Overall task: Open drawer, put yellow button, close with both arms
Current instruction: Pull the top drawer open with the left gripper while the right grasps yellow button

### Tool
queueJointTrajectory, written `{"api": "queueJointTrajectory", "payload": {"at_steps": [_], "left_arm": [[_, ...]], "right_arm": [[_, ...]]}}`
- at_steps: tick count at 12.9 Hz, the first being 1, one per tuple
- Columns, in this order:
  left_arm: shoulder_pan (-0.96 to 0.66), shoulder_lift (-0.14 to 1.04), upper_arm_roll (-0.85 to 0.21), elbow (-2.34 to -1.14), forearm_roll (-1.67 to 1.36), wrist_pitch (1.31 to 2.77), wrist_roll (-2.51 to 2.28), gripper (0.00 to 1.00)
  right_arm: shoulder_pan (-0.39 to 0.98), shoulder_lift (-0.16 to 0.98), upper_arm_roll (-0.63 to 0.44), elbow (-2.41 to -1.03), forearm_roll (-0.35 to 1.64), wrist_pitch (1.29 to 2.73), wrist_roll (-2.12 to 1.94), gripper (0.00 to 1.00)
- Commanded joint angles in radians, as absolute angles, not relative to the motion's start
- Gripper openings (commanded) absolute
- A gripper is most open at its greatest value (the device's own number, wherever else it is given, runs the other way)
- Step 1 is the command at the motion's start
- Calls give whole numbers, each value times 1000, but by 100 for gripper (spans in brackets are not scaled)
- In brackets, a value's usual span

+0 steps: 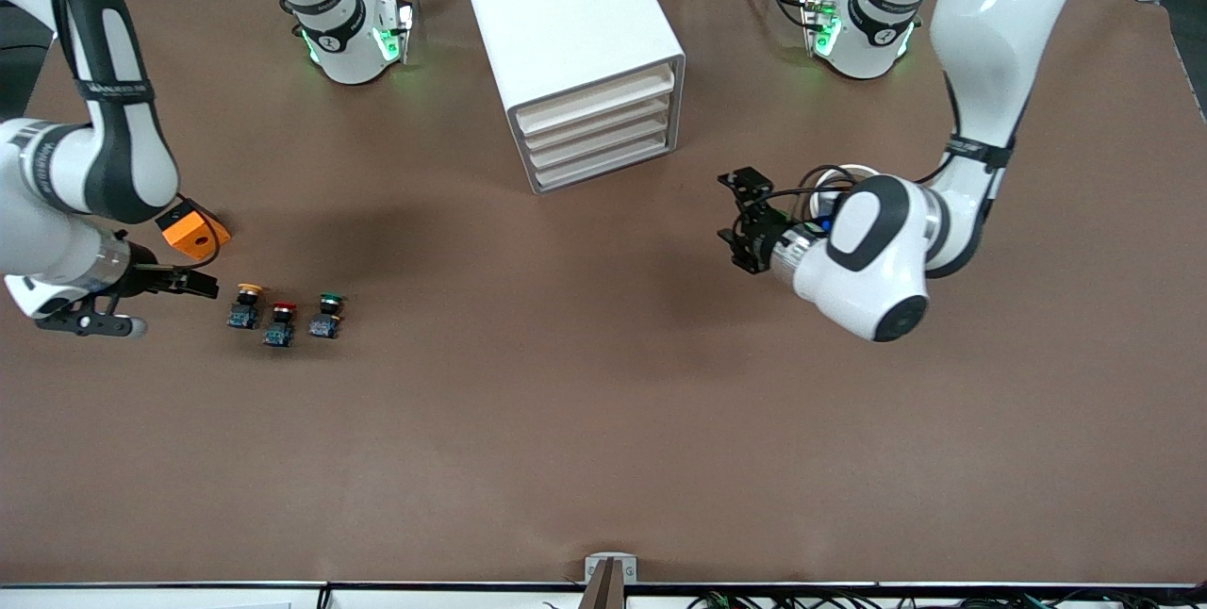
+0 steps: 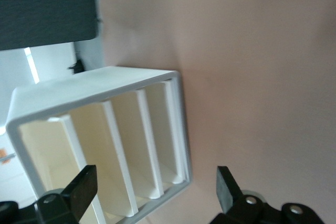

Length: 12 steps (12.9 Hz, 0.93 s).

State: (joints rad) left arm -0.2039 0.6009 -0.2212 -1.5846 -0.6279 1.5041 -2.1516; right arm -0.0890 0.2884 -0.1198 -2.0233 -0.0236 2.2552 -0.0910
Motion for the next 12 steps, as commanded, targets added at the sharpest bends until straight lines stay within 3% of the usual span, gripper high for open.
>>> {"api": "queueJointTrajectory", "payload": {"at_steps": [1,6,8,10,12], "left_arm": [[-254,666,-216,-1501,-710,1413,-2308,100],[-368,701,-218,-1485,-796,1385,-2433,93],[-402,707,-218,-1485,-822,1385,-2436,82],[-434,706,-218,-1486,-822,1385,-2437,77],[-472,713,-216,-1493,-821,1385,-2454,71]], "right_arm": [[-100,359,-109,-2060,-38,2382,-103,100],[-101,466,-109,-2054,-38,2511,-104,100],[-106,486,-107,-2054,-40,2514,-104,100],[-109,502,-107,-2054,-38,2516,-104,100],[-110,506,-107,-2054,-38,2516,-104,82]]}}
